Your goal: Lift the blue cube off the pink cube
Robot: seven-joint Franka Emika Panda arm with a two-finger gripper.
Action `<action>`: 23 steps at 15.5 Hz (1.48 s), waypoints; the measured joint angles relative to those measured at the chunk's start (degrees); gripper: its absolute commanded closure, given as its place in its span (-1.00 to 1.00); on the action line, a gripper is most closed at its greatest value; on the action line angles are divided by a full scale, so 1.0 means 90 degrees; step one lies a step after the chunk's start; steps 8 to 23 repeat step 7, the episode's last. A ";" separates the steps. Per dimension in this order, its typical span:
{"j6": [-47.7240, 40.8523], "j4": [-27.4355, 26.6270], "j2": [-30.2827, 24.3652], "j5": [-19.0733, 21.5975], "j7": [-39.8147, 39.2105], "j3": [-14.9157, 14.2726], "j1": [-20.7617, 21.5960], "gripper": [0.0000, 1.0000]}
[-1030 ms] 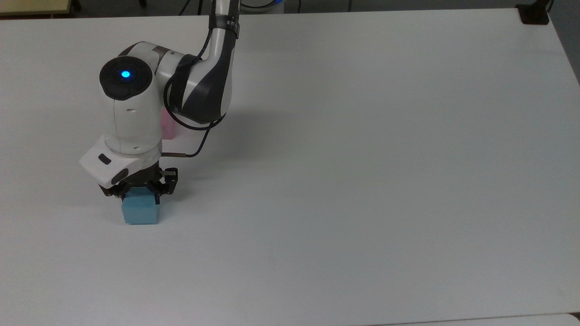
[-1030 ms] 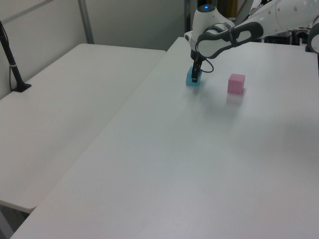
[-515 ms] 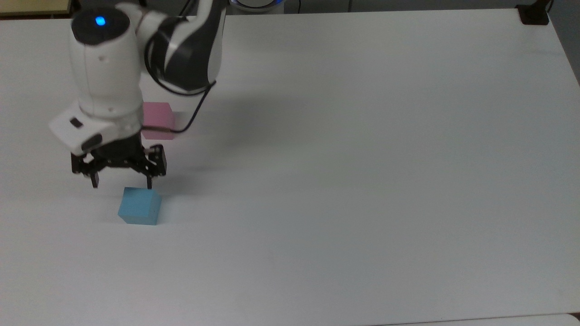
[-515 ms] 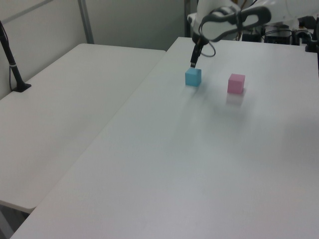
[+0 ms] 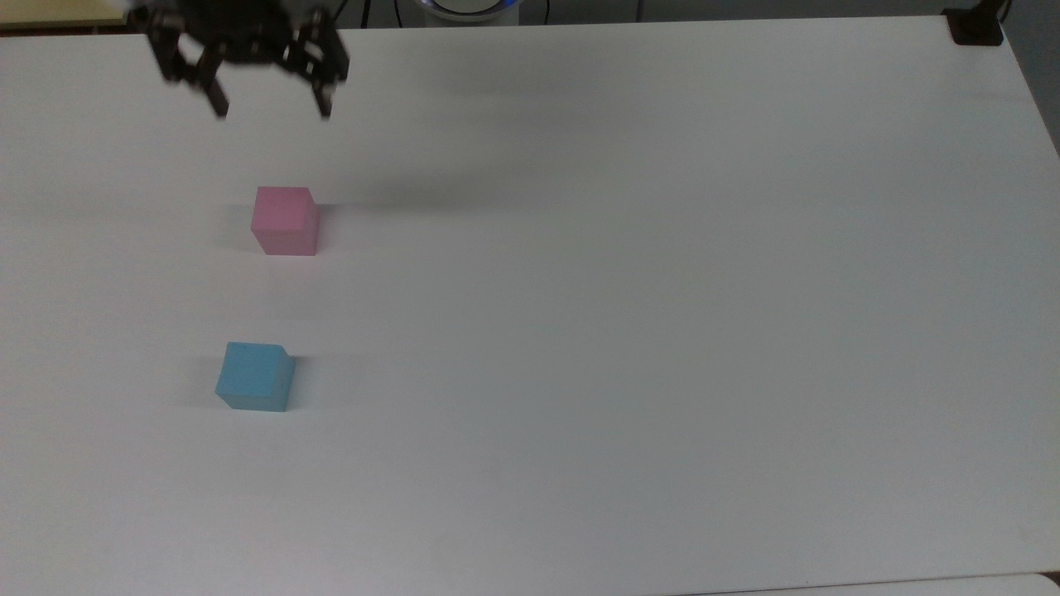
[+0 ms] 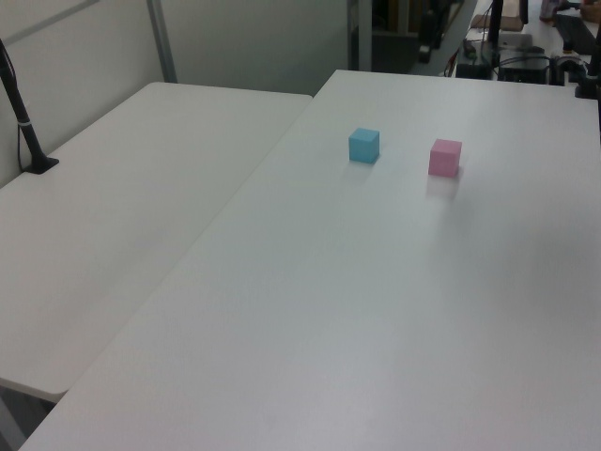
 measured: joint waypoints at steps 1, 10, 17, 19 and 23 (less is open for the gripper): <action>-0.0279 -0.0088 -0.0285 -0.0253 0.0347 0.0210 -0.0004 -1.00; -0.0687 -0.0580 -0.0848 -0.0827 0.1174 0.0981 -0.0148 -1.00; -0.0687 -0.0580 -0.0848 -0.0827 0.1174 0.0981 -0.0148 -1.00; -0.0687 -0.0580 -0.0848 -0.0827 0.1174 0.0981 -0.0148 -1.00; -0.0687 -0.0580 -0.0848 -0.0827 0.1174 0.0981 -0.0148 -1.00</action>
